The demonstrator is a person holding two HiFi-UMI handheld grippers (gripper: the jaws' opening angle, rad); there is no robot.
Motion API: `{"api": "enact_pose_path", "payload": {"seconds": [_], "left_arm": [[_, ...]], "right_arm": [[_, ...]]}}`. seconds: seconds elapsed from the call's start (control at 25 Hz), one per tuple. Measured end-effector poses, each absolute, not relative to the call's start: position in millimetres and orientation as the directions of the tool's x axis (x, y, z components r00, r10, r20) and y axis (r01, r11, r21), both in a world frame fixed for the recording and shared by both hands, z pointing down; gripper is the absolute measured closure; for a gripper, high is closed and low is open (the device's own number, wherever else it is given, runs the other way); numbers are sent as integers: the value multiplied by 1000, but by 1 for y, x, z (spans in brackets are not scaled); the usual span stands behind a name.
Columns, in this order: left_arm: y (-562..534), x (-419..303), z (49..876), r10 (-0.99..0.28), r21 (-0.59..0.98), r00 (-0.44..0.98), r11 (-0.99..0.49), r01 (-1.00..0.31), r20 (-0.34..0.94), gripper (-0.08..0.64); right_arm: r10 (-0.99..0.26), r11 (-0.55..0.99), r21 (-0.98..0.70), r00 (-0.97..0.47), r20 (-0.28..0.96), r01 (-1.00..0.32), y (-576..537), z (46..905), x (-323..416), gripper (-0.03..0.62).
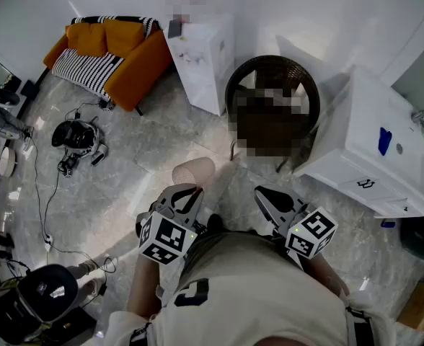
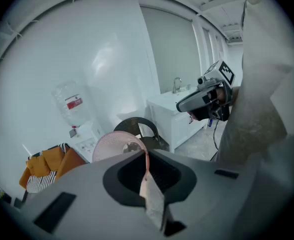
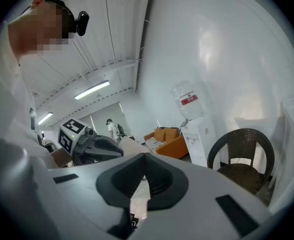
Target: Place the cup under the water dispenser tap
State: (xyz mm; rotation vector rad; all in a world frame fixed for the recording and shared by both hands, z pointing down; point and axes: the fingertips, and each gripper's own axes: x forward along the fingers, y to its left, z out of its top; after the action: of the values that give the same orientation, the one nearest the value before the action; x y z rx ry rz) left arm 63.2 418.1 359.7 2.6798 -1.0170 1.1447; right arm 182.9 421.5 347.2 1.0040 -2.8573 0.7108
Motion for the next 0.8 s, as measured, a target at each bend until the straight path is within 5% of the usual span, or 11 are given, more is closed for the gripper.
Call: {"api": "enact_pose_path", "payload": {"seconds": [0.8], "left_arm": [[465,155,353,-598,-278,426,-747,-605,679,492]], "right_arm": [[-533,736,-407,-834,143,-541,467,353,264,565]]}}
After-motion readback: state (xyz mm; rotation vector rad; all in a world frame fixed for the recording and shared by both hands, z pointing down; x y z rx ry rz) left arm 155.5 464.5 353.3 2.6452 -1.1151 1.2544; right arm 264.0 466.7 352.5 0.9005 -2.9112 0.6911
